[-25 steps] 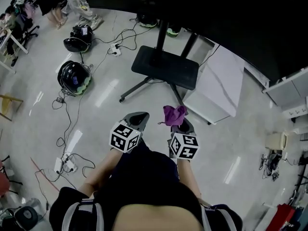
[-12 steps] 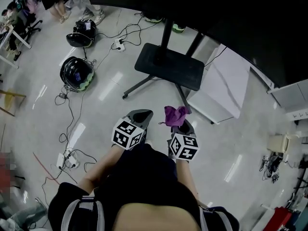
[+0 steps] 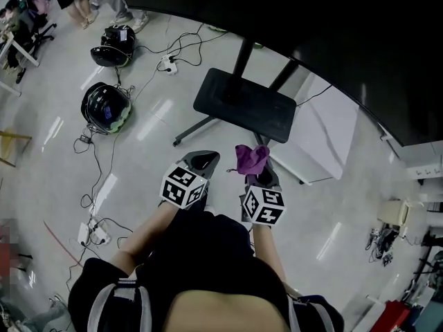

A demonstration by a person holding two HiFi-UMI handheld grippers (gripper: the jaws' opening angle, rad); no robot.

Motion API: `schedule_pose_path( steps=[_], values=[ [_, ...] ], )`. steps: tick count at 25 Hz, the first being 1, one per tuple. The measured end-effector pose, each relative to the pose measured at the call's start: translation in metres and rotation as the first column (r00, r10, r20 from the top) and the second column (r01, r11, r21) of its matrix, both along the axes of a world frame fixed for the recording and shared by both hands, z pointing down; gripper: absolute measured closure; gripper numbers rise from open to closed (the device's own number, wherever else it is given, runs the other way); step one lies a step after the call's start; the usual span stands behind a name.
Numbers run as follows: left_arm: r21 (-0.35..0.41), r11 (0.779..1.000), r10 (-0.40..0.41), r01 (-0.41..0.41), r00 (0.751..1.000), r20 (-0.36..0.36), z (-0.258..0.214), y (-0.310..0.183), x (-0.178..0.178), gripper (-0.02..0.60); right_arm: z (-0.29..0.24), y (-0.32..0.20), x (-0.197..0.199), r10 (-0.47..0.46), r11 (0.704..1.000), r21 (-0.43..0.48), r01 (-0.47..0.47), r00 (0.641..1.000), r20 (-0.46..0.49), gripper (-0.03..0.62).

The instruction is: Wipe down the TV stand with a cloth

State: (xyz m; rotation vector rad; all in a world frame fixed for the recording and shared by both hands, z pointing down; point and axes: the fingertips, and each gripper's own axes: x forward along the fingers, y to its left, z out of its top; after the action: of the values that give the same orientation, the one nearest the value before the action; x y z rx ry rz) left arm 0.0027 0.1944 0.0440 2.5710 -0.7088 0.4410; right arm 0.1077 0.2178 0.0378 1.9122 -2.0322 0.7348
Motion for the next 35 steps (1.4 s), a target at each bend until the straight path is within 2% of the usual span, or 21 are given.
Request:
schedule_pose_path(
  steps=[17,22,26,30,35],
  values=[
    [-0.007,1.000,0.024,-0.025,0.999,-0.038,-0.002,-0.143,0.003,0.575,-0.010,-0.154,-0.025,-0.113,0.993,0.003,0.115,0.983,-0.145,0.519],
    [-0.010,1.000,0.024,-0.024,0.999,-0.041,0.002,-0.188,0.000,0.575,-0.012,-0.205,-0.031,-0.174,0.984,-0.003,0.180,0.947,-0.270,0.519],
    [-0.017,0.998,0.065,-0.066,0.997,-0.047,0.004,-0.216,0.004,0.575,-0.015,-0.246,-0.039,-0.231,0.969,0.002,0.248,0.905,-0.356,0.519],
    [-0.006,0.997,0.072,-0.073,0.996,-0.050,0.009,-0.239,0.019,0.575,-0.014,-0.278,-0.043,-0.280,0.952,0.009,0.306,0.883,-0.376,0.519],
    [-0.002,0.999,0.034,-0.034,0.998,-0.053,0.019,-0.261,0.031,0.575,-0.010,-0.301,-0.040,-0.320,0.933,0.019,0.359,0.854,-0.412,0.519]
  ],
)
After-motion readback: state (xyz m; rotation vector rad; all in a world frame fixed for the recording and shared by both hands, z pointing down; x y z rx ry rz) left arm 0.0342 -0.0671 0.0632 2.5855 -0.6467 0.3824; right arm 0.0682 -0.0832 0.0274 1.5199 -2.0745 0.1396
